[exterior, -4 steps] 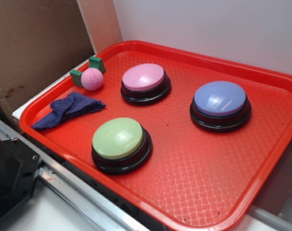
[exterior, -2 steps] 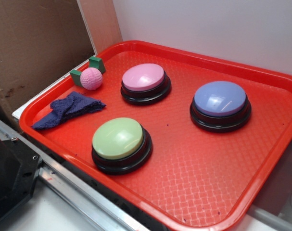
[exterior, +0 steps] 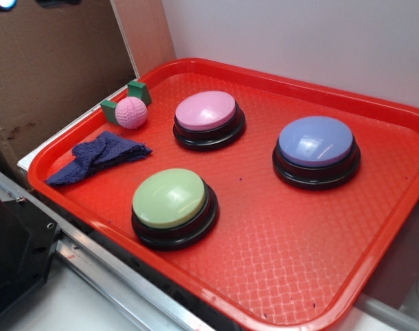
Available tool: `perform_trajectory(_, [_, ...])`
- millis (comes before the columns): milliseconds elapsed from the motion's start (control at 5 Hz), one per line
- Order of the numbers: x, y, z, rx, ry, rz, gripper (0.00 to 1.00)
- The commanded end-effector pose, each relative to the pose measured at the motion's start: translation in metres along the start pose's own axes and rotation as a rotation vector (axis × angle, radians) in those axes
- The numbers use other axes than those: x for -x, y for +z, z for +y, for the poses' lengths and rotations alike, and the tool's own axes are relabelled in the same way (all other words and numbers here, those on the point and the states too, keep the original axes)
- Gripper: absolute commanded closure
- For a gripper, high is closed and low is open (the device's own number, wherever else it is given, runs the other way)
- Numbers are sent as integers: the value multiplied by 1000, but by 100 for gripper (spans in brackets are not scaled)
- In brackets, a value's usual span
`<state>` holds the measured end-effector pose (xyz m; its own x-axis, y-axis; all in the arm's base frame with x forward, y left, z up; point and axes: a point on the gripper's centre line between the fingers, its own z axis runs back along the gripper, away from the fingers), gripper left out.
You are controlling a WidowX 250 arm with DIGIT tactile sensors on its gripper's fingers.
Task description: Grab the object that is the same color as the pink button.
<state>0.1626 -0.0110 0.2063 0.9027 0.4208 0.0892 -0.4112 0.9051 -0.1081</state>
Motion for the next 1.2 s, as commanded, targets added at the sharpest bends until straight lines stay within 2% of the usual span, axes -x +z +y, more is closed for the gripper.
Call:
perform_trajectory(0, [-55, -49, 12, -34, 482, -166, 0])
perform_trajectory(200, [-72, -73, 27, -53, 695, -224, 0])
perform_trajectory(600, [-98, -111, 48, -156, 888, -352, 0])
perform_trajectory(800, [-105, -129, 56, -186, 932, -334, 0])
perform_trajectory(1000, [-102, -144, 61, -203, 948, -343, 0])
